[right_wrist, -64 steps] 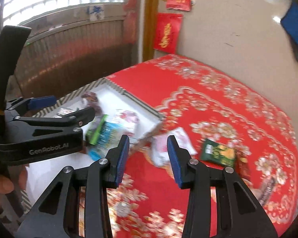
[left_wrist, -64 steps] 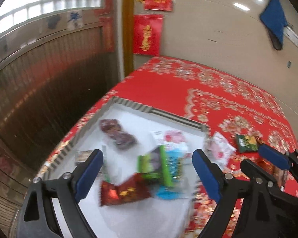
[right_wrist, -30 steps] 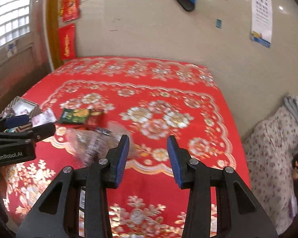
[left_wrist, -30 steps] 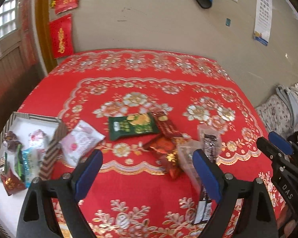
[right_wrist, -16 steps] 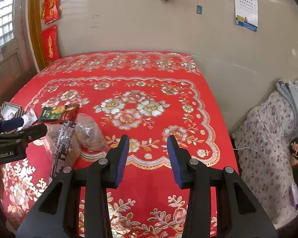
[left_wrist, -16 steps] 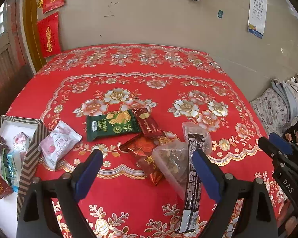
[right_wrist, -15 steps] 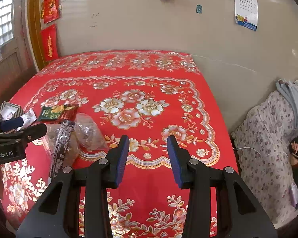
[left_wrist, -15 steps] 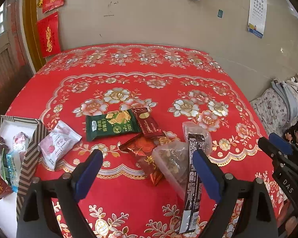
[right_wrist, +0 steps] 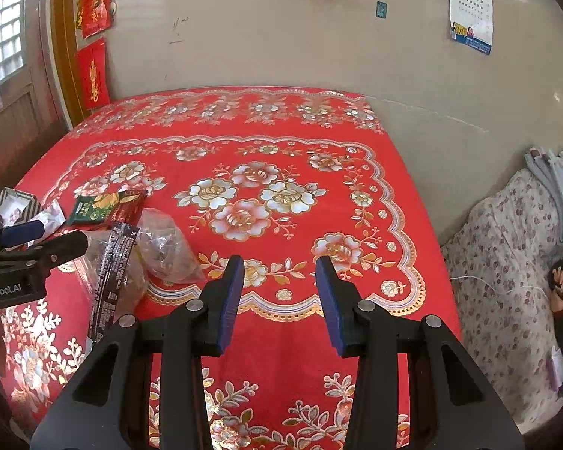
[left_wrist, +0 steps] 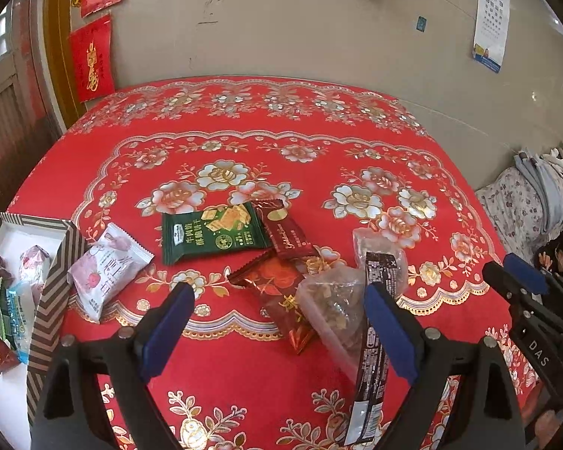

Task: Organize snacks
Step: 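Move both grippers back from the tray to the remaining snacks, then grasp the dark chocolate bar with the left gripper while the right grasps the clear nut bag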

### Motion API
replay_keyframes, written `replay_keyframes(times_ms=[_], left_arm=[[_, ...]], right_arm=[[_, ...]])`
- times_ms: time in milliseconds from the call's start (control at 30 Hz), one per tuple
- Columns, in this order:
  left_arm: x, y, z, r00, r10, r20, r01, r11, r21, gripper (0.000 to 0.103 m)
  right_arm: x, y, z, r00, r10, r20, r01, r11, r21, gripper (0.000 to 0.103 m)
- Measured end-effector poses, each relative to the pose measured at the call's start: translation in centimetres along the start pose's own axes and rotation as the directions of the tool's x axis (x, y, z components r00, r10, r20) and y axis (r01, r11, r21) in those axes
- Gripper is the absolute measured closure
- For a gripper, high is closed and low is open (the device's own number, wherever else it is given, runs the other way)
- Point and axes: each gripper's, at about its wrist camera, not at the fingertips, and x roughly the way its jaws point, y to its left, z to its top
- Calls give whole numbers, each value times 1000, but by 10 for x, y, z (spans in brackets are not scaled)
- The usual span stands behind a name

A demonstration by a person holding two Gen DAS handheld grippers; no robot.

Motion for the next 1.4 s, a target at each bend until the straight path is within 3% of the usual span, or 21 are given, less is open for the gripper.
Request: replay_keyframes(times_ms=[767, 1300, 1367, 1400], left_arm=[[-9, -16, -13, 999, -38, -11, 38, 998, 54, 10], [14, -33, -33, 993, -73, -88, 81, 993, 89, 10], [15, -36, -36, 991, -96, -96, 106, 989, 102, 13], [16, -37, -37, 991, -97, -97, 108, 988, 113, 24]], right_arm=[[3, 6, -2, 1000, 6, -10, -6, 1000, -10, 64], [6, 14, 0, 999, 37, -17, -37, 999, -5, 64], [8, 16, 0, 998, 52, -22, -52, 999, -1, 64], [10, 17, 1, 998, 62, -26, -62, 998, 1, 64]])
